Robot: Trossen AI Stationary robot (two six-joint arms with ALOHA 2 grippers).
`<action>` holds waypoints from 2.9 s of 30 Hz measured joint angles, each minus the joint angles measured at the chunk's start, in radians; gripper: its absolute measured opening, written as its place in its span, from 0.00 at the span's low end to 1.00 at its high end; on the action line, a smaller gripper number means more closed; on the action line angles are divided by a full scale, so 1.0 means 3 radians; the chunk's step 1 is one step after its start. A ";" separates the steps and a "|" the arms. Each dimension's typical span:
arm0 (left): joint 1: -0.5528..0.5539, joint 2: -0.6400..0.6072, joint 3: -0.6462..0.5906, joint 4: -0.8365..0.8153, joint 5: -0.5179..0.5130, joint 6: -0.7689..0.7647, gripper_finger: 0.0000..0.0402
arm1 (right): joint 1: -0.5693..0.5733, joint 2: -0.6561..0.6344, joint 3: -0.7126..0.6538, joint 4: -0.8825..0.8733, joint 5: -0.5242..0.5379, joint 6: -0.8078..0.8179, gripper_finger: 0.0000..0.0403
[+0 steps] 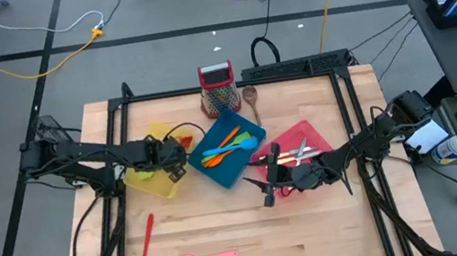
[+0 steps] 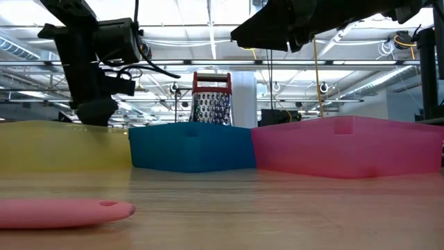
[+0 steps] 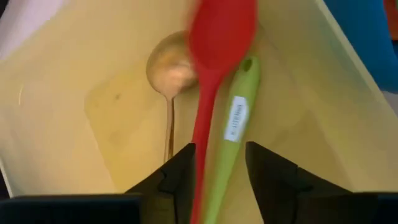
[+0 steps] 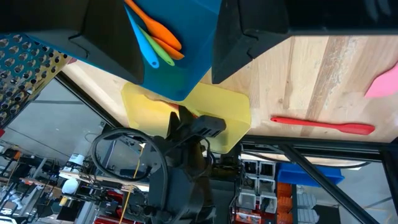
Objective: Pick & Place Kitchen Items
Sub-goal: Put the red serving spoon into the yellow bin, then put the pink spatula into the blue bin
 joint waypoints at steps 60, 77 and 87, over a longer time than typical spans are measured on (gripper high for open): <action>-0.2885 0.1763 0.0178 0.4430 -0.0044 -0.0036 0.38 | 0.0012 0.0000 0.0000 -0.0036 -0.0868 0.0187 0.45; -0.2908 0.2751 0.0558 0.4963 -0.0482 -0.0182 0.38 | -0.0257 0.0000 0.0000 -0.0020 -0.0874 -0.0053 0.45; -0.2939 0.2787 0.0757 0.4449 -0.0651 -0.0485 0.26 | -0.0397 0.0000 0.0000 0.0025 -0.0876 -0.0053 0.45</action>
